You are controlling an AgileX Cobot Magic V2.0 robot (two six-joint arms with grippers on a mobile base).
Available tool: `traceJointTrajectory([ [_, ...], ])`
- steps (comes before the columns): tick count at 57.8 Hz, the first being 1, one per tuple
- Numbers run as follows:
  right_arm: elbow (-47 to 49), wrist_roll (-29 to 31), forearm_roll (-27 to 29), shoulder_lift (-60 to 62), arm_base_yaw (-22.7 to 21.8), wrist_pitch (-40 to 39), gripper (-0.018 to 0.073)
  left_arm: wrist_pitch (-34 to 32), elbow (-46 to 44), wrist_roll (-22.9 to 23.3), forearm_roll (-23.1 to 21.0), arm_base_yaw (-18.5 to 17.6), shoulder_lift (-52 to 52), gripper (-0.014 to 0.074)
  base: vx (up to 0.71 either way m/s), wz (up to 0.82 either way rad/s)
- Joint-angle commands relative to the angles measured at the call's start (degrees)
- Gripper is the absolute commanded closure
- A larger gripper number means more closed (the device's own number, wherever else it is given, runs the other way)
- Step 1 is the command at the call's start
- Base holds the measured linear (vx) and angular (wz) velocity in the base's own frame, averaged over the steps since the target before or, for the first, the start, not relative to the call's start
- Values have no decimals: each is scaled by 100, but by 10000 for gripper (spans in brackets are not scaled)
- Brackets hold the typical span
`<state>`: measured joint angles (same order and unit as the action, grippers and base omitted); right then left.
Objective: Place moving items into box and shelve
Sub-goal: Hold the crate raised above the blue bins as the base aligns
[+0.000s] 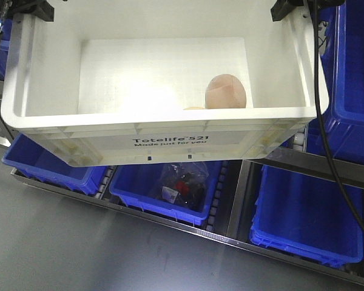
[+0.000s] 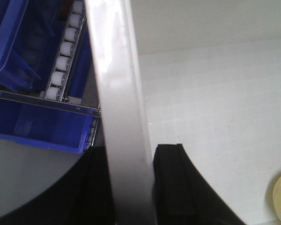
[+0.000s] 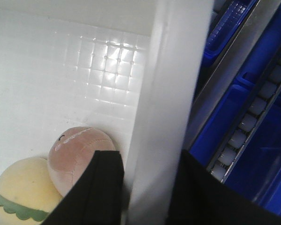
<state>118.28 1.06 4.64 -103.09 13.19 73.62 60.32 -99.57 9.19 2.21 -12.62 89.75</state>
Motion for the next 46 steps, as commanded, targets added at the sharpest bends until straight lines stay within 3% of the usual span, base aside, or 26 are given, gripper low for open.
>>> traceJointTrajectory([
  [1,239,99,169,401,5,-160,564,-762,-198,-71,-92,-56,-325,594,0,0],
  [46,239,99,169,401,5,-183,564,-807,-198,-67,-92,-56,-325,594,0,0],
])
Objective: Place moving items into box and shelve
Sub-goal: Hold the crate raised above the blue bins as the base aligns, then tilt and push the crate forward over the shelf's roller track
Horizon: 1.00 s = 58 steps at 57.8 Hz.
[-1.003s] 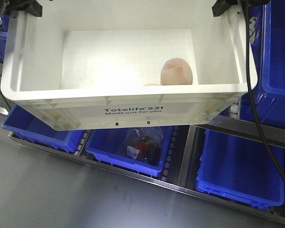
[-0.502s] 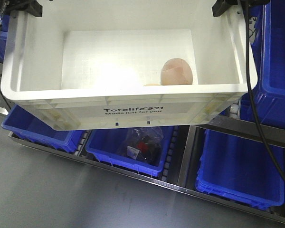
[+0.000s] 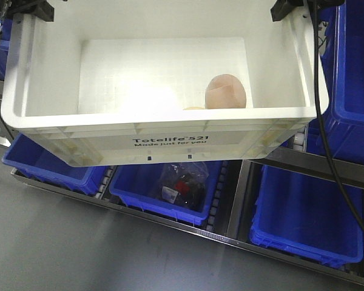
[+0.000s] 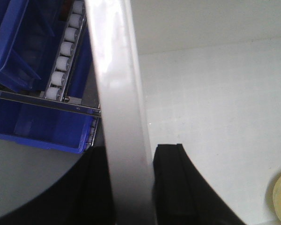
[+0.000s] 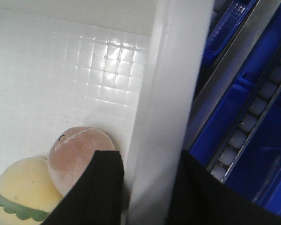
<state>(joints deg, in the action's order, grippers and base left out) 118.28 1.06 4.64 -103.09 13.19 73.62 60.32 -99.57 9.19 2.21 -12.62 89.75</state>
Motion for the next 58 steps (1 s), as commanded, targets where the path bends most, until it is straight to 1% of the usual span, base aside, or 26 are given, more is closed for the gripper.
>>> traceJointTrajectory([
  [1,239,99,169,401,5,-190,564,-823,-198,-67,-92,-56,-325,594,0,0],
  [11,239,93,212,401,5,-327,564,-999,-198,-59,-92,-56,-325,594,0,0],
  [17,239,93,328,401,5,-309,564,-961,-198,104,-128,-56,-325,594,0,0],
  [25,239,93,380,401,5,-314,564,-906,-198,75,-136,-56,-325,594,0,0],
  [31,239,140,301,395,5,-414,564,-1021,-198,-30,50,-56,-325,594,0,0],
  [40,239,128,116,387,5,-456,564,-1107,-198,-6,422,-56,-325,594,0,0],
  [58,220,39,127,232,5,-628,564,-1356,-198,-6,449,-56,-200,594,0,0],
])
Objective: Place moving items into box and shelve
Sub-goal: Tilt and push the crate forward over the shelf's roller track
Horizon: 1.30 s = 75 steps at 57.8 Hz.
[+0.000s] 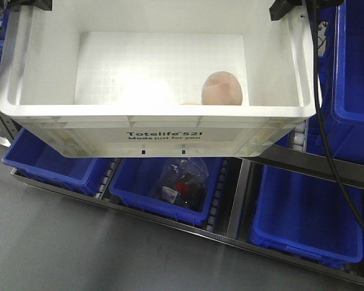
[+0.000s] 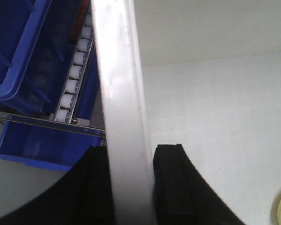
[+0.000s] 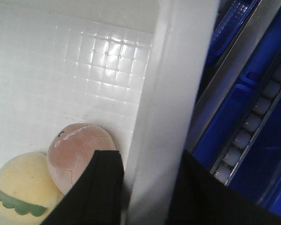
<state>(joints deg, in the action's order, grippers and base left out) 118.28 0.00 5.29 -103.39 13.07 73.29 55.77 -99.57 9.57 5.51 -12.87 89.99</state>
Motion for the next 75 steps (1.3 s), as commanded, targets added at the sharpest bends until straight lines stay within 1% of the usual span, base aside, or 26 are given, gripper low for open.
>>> traceJointTrajectory([
  [1,220,134,63,234,16,-596,564,-901,-198,-43,120,-31,-206,594,0,0],
  [12,220,103,43,128,16,-808,564,-1017,-198,-43,114,-31,79,594,0,0],
  [21,220,38,-244,122,21,-963,564,-1230,-198,-43,21,-31,213,594,0,0],
  [25,220,0,-310,122,21,-963,564,-1327,-198,-43,13,-31,246,594,0,0],
  [31,210,0,-362,122,31,-986,564,-1424,-198,-43,-114,-31,253,594,0,0],
  [35,8,0,-434,166,129,-1134,564,-1488,-198,-43,-129,-31,253,594,0,0],
  [40,-643,0,-632,360,376,-1443,564,-1502,-198,-43,-129,-31,253,594,0,0],
  [42,-935,-106,-752,455,472,-1635,564,-1489,-198,-50,-129,-31,253,594,0,0],
  [46,-1681,-380,-1090,735,708,-2314,564,-1455,-198,-68,-122,-31,253,594,0,0],
  [50,-2303,-644,-1323,996,834,-3025,564,-1457,-198,-108,-122,-31,253,594,0,0],
  [57,-2933,-1036,-1505,1343,794,-3851,564,-1622,-198,-112,-122,-31,253,594,0,0],
  [61,-3092,-1250,-1708,1421,722,-4096,564,-1759,-198,-118,-122,-31,253,594,0,0],
  [65,-3158,-1500,-1928,1433,678,-4257,564,-1896,-198,-237,-127,-31,253,594,0,0],
  [71,-3158,-1940,-2503,1427,683,-4391,564,-2049,-198,-419,-120,-31,272,594,0,0],
  [75,-3158,-2191,-2737,1427,683,-4410,564,-2198,-198,-534,-120,-31,331,594,0,0],
])
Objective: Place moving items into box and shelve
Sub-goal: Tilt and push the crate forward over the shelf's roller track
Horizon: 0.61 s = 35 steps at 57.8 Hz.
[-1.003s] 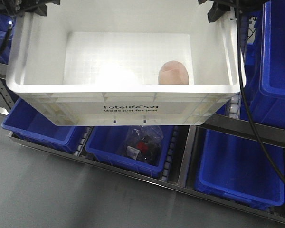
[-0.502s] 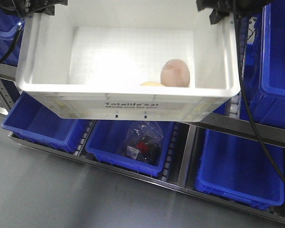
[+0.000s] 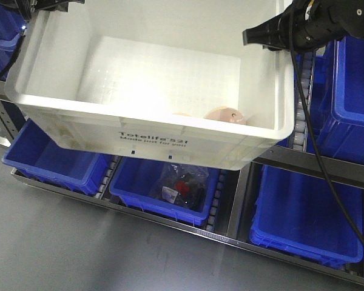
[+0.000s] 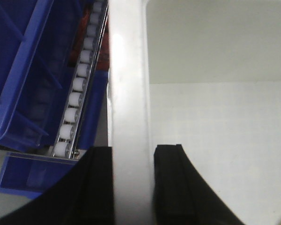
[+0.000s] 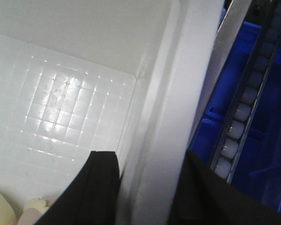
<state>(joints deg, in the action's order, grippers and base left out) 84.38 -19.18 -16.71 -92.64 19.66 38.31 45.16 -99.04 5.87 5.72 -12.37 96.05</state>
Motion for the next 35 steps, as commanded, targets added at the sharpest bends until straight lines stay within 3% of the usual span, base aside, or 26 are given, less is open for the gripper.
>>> traceJointTrajectory([
  [1,232,-321,-581,351,24,-905,564,-1160,-251,-170,-142,-81,-256,594,0,0],
  [19,232,-881,-1157,310,24,-1141,564,-1756,-251,-164,-147,-81,282,594,0,0],
  [35,232,-977,-1171,-27,44,-1351,564,-2510,-271,-131,-142,-81,524,594,0,0],
])
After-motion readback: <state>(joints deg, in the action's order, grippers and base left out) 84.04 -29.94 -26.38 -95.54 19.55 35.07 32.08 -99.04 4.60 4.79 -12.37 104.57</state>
